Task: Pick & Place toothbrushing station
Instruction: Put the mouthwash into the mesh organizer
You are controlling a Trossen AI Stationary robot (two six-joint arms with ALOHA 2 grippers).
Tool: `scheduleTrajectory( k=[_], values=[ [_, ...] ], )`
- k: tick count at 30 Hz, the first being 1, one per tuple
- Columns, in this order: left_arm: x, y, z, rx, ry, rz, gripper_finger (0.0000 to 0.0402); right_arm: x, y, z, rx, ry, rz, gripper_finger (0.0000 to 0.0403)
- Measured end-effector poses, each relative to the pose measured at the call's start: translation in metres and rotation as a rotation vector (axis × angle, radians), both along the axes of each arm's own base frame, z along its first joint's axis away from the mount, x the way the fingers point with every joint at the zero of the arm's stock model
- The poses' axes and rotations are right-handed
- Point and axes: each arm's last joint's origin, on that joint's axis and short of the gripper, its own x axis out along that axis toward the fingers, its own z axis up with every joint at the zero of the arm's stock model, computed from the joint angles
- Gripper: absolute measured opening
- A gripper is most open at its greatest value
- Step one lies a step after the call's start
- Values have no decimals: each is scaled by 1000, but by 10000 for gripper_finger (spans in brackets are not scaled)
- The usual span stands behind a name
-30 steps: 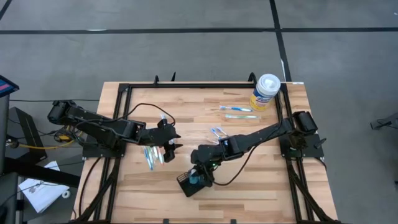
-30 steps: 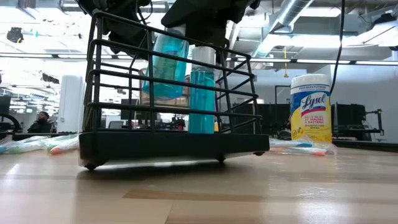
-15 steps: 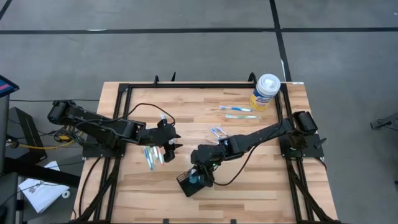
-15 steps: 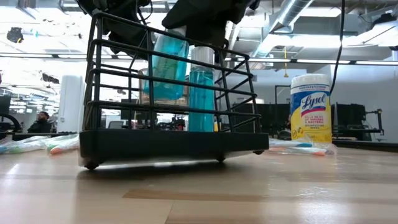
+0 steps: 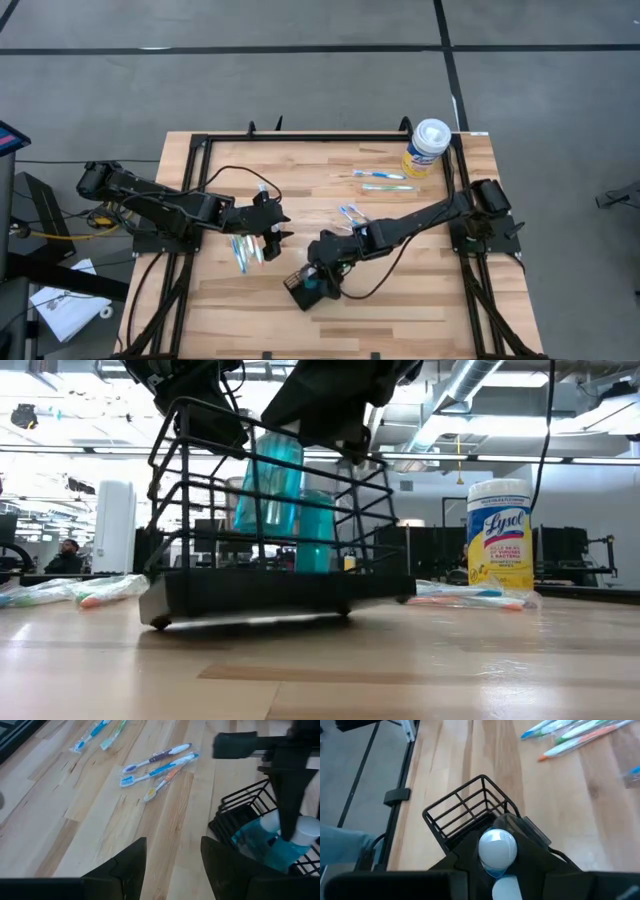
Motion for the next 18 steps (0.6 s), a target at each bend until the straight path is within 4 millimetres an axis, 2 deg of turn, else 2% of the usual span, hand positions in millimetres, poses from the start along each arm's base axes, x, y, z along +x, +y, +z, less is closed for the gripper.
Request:
scheduleTrajectory(
  k=[6,10,16,18],
  values=[
    [0,0,0,0,1,0,182,-2,6,0,19,6,22,85],
    [-3,1,-9,2,27,1,182,-1,3,0,25,7,7,92],
    [-7,1,-20,-14,57,10,182,1,-2,0,39,11,-20,221],
    [-6,1,-19,-12,47,7,182,1,-4,0,42,12,-23,244]
  ],
)
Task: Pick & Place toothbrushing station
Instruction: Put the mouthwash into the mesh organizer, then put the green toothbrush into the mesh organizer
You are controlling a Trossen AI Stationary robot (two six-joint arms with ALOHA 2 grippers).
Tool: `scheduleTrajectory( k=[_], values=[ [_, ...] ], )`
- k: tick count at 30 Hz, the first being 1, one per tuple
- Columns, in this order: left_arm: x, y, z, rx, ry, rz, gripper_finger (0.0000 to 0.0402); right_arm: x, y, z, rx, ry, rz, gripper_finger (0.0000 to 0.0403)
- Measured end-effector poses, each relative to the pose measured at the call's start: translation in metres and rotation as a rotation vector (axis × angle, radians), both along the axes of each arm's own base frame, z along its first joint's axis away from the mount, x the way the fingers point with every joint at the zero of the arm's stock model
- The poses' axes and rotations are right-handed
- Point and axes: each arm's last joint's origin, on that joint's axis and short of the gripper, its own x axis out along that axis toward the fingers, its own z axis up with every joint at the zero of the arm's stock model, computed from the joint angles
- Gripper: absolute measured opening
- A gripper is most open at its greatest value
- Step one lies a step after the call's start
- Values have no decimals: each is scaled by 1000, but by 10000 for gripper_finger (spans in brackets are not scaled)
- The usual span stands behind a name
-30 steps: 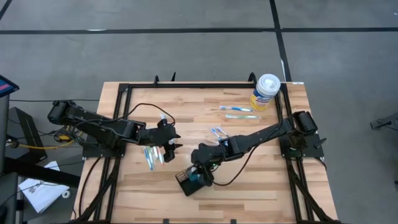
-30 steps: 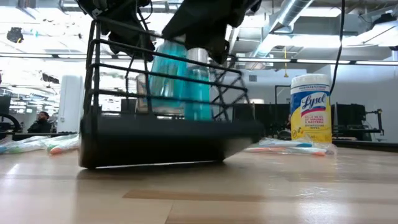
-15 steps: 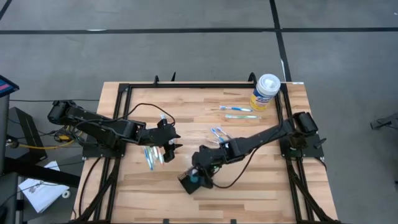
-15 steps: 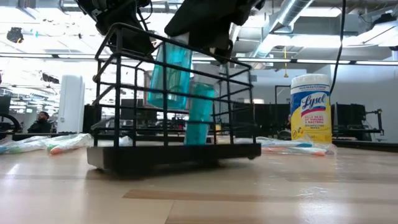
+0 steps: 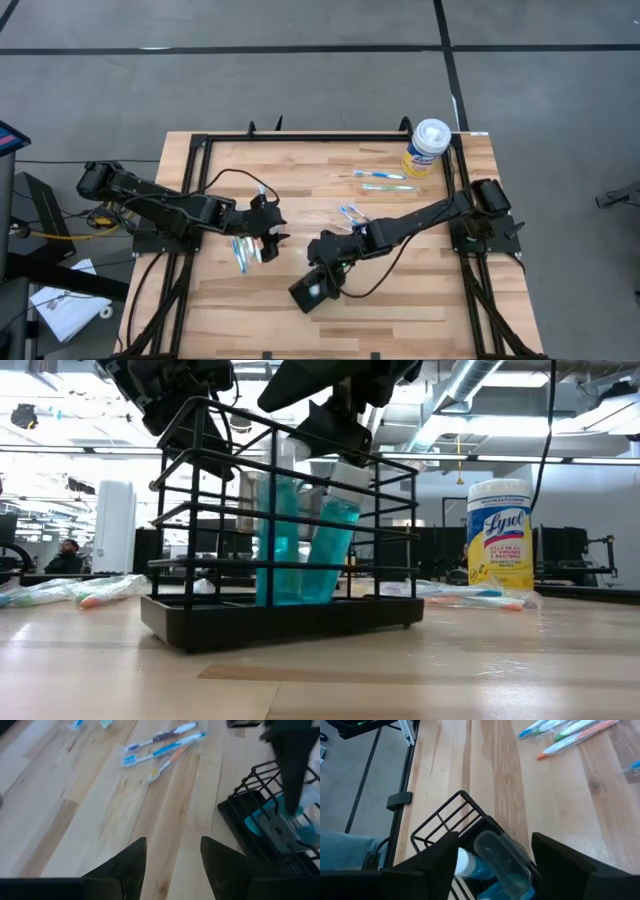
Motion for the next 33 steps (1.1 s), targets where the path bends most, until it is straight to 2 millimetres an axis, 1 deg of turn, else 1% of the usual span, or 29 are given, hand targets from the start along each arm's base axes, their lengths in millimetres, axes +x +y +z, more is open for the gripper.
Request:
scheduleTrajectory(
  k=[3,7,13,17,19,22,23,25,28,30,33],
  values=[
    [0,0,0,8,-4,-8,182,0,-2,0,4,1,0,254],
    [1,0,1,9,-8,-9,182,3,-5,4,6,-11,-4,249],
    [2,0,2,17,-26,1,182,15,-18,29,12,-90,-19,228],
    [6,2,8,44,-90,14,182,23,-29,56,46,-144,-16,215],
    [9,4,15,42,-139,19,182,21,-33,73,34,-149,-4,209],
    [12,7,27,88,-210,24,182,21,-42,102,25,-212,-2,203],
    [12,9,33,114,-234,26,182,18,-45,111,20,-220,-3,202],
    [14,15,47,151,-308,37,182,17,-54,133,21,-291,-21,199],
    [9,27,69,183,-391,68,182,8,-68,163,11,-369,-76,198],
    [1,34,80,199,-421,88,182,3,-77,174,-3,-400,-119,198],
    [-15,41,102,231,-501,101,182,-8,-90,188,-26,-415,-177,199]
  ],
)
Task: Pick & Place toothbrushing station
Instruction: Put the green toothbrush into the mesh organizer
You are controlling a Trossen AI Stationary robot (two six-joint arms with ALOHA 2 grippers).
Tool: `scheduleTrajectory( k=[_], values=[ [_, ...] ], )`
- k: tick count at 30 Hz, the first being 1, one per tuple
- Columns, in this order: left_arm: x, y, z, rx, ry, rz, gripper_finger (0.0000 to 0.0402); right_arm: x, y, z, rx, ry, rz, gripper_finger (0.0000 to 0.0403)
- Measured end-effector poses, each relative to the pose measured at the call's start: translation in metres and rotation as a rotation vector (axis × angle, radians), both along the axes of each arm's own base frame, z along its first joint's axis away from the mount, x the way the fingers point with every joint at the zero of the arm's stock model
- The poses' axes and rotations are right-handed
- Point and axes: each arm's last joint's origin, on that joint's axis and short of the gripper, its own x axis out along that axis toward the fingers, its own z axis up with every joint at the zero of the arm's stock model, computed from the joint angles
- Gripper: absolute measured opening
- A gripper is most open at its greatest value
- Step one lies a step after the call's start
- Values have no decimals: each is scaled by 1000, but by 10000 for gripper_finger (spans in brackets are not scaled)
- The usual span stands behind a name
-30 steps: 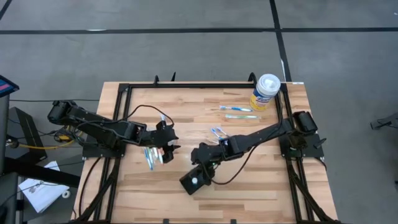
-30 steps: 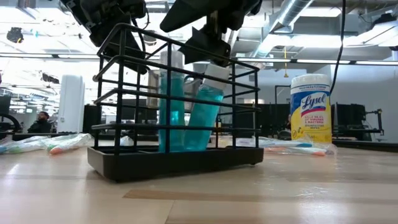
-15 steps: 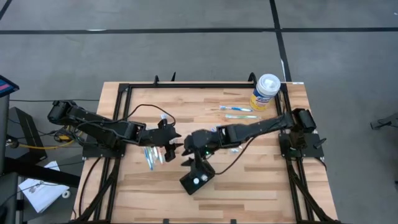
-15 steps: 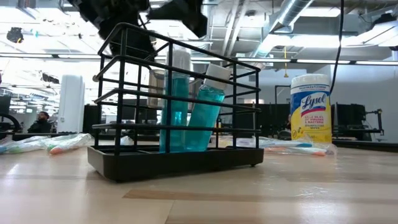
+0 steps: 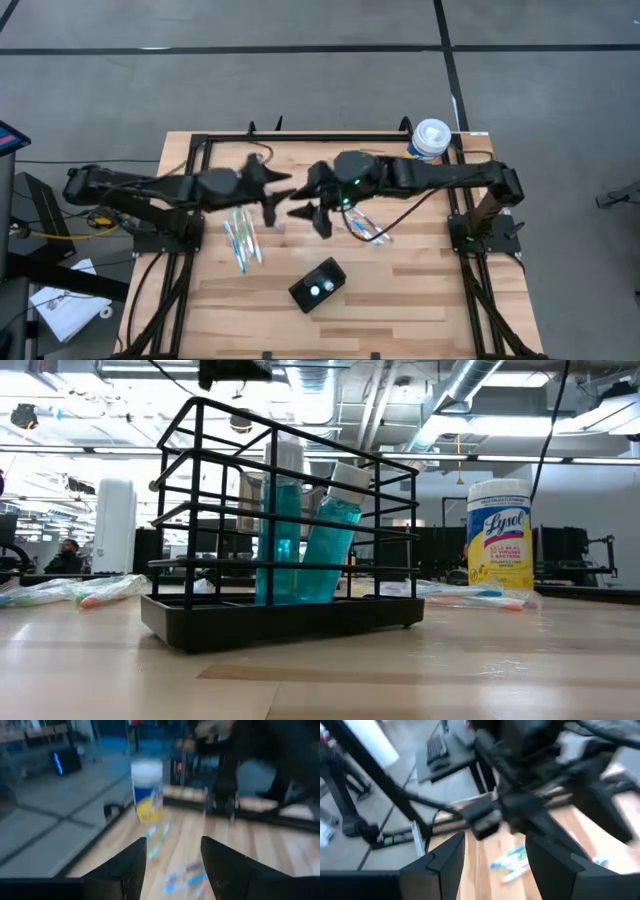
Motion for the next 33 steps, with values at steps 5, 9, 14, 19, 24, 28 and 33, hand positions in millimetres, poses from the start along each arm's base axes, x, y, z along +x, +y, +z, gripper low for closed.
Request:
scheduleTrajectory(
  k=[5,9,14,19,24,28,33],
  values=[
    [-39,10,21,43,-45,29,182,-17,-20,13,-6,14,-63,200],
    [-65,13,25,20,-37,43,182,-18,-31,19,-2,-33,-87,200],
    [-82,13,28,15,-40,40,182,-15,-44,25,-1,-114,-120,200],
    [-86,13,28,14,-44,39,182,-9,-64,5,19,11,-232,200],
    [-80,12,25,9,-13,2,182,-18,-79,-21,-7,272,-348,200],
    [-75,11,22,12,15,-15,182,-32,-95,-45,-20,532,-454,200],
    [-76,14,23,15,8,13,182,-47,-113,-69,-19,702,-510,200]
  ],
)
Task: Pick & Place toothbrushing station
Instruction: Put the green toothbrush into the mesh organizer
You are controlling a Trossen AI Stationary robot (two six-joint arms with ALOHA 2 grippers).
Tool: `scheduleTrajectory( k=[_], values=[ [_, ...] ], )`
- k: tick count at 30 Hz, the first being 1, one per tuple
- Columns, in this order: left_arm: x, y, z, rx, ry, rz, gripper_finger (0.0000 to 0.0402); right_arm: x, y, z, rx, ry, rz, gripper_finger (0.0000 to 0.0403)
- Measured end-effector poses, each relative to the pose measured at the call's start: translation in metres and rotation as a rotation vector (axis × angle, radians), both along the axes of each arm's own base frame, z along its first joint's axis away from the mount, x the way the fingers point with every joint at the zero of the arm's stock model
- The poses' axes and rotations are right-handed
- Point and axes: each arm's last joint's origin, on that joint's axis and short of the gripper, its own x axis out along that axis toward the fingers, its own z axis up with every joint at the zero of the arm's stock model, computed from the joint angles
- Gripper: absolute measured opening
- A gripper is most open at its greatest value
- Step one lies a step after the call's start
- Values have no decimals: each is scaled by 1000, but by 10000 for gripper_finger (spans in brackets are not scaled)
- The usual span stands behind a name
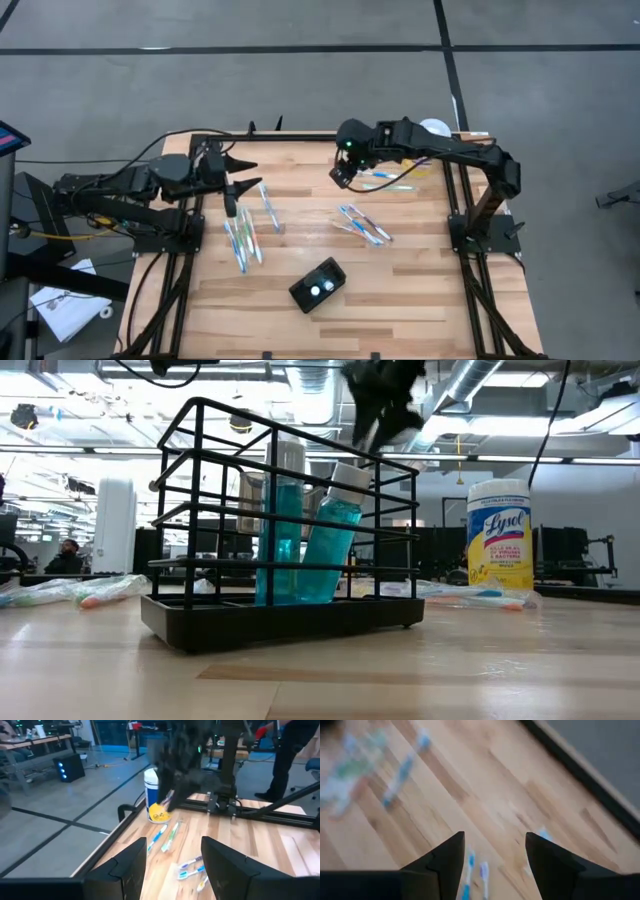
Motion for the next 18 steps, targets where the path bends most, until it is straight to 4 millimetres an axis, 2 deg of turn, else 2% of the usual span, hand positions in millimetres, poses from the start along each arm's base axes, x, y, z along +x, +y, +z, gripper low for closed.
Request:
scheduleTrajectory(
  k=[6,9,12,18],
  values=[
    [-1,6,0,-3,-4,39,182,-26,-11,-38,26,121,-29,200],
    [-1,7,0,-5,-6,52,182,-35,-20,-63,58,68,-51,200],
    [-1,10,0,-8,-6,71,182,-49,-31,-74,145,-50,-65,200],
    [1,17,-8,-26,17,122,182,-86,-46,-115,252,-5,-103,200]
  ],
)
